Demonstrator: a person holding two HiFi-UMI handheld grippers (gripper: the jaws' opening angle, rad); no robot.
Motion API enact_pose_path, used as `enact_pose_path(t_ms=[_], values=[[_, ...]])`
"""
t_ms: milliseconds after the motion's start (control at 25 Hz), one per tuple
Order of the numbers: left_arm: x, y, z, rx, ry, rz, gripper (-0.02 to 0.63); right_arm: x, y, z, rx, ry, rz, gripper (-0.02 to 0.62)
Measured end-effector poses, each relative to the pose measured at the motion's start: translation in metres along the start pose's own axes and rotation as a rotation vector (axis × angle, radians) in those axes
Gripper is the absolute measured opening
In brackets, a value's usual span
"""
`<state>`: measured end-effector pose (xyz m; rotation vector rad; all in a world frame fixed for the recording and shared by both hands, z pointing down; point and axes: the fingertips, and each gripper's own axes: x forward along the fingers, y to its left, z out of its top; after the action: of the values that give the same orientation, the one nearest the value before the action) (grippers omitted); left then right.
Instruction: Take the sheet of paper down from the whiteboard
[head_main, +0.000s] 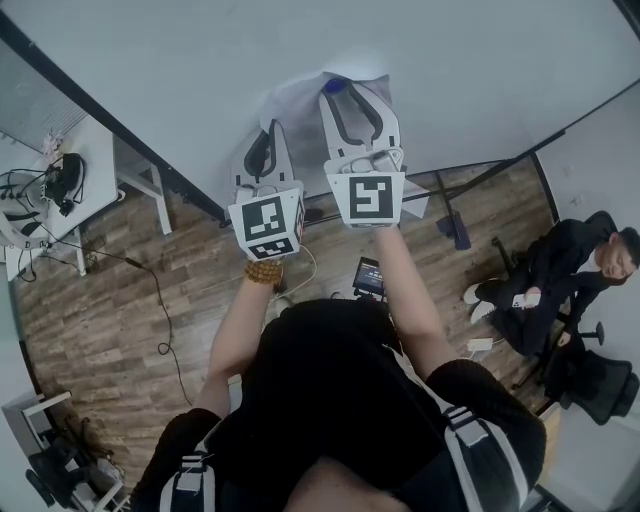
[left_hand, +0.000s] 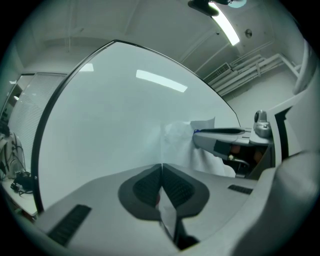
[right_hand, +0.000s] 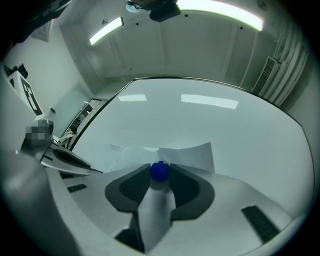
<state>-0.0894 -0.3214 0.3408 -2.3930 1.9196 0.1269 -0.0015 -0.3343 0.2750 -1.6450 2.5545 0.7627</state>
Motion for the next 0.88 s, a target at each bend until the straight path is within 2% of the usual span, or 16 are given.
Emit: enact_pose_path(t_ms=[520, 880], values=[[-0.0003, 0.0044, -0.0002, -0.015, 0.009, 0.011, 0.009, -0.0012, -0.0016, 0.0009, -0.008, -0.002, -0.028, 0.118], [0.0029, 0.0068, 0.0001, -0.035, 0.013, 0.020, 0.009, -0.0026, -0.0017, 0.0004, -0.008, 0.010, -0.014, 0.117]])
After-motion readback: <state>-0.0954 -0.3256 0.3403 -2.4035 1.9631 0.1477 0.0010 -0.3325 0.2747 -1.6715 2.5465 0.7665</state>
